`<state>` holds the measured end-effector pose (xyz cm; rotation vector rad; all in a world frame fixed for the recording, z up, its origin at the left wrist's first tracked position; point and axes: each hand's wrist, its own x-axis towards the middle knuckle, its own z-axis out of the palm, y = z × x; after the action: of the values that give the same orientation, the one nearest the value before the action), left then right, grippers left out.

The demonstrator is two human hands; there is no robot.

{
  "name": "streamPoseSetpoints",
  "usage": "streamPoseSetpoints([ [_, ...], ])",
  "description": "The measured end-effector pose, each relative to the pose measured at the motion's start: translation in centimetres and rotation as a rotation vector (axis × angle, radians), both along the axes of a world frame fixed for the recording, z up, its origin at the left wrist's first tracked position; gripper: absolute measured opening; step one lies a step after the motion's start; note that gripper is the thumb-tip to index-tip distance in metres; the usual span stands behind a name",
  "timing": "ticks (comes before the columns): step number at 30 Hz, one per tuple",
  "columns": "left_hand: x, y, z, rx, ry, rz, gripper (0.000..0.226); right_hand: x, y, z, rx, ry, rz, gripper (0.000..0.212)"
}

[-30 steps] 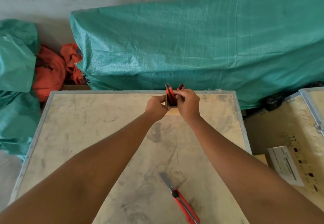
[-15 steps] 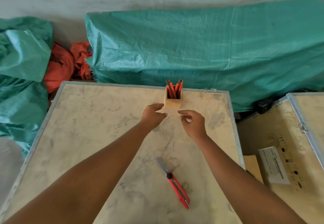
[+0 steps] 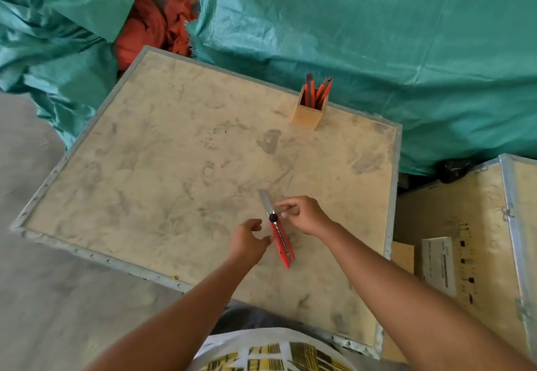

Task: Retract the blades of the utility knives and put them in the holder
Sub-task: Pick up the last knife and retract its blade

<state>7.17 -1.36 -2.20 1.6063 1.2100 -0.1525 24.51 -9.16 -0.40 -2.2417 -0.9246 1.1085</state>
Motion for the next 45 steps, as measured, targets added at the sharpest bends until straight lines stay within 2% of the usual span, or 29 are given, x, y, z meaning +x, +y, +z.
streamPoseSetpoints([
  [5,-0.1,-3.6,-0.5,0.100,0.011,-0.032,0.060,-1.6,0.4,-0.7,-0.021,-0.033,0.119,0.034],
  [9,0.4,-4.2,-0.7,0.166,-0.008,-0.107,0.027,-2.4,0.1,-1.5,0.011,-0.080,0.030,0.030],
  [14,0.4,-4.2,-1.1,0.177,-0.038,-0.114,0.021,-2.4,-0.4,-1.9,0.004,-0.011,-0.065,0.026],
  [17,0.5,-4.1,-1.3,0.145,-0.068,-0.097,0.023,-2.2,-0.5,-1.7,-0.013,0.025,-0.094,0.023],
  [19,0.5,-3.9,-1.3,0.055,-0.115,-0.047,0.024,-2.1,-0.7,-1.3,-0.007,0.071,-0.148,0.023],
  [23,0.2,-2.9,0.0,-0.077,-0.209,0.000,0.048,-2.1,-0.9,-0.3,0.066,0.149,-0.282,0.020],
  [32,-1.7,1.9,3.9,-0.399,-0.385,-0.009,0.054,-3.3,-0.2,4.0,0.241,0.212,-0.400,0.023],
  [36,-2.7,4.4,5.3,-0.355,-0.438,-0.052,0.051,-4.3,0.7,5.6,0.311,0.223,-0.398,0.026],
  [40,-3.0,7.5,7.1,-0.360,-0.527,-0.006,0.046,-6.3,1.8,6.9,0.285,0.205,-0.276,0.027],
  [45,-3.6,11.6,9.2,-0.340,-0.573,-0.040,0.045,-9.0,3.4,8.1,0.296,0.130,-0.245,0.024],
])
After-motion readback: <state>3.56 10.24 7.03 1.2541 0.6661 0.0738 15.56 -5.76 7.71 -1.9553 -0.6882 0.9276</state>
